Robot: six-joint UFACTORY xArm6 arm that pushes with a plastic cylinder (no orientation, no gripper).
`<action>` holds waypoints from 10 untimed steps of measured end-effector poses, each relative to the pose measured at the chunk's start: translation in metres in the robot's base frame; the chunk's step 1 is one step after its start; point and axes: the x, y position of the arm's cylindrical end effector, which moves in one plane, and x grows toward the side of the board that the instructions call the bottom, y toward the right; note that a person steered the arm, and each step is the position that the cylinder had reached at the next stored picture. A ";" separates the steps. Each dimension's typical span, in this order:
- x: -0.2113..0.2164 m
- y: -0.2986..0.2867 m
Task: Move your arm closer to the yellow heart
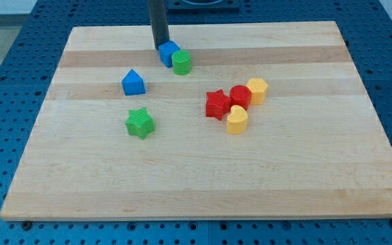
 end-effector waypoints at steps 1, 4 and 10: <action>0.014 -0.003; 0.073 -0.025; 0.040 0.000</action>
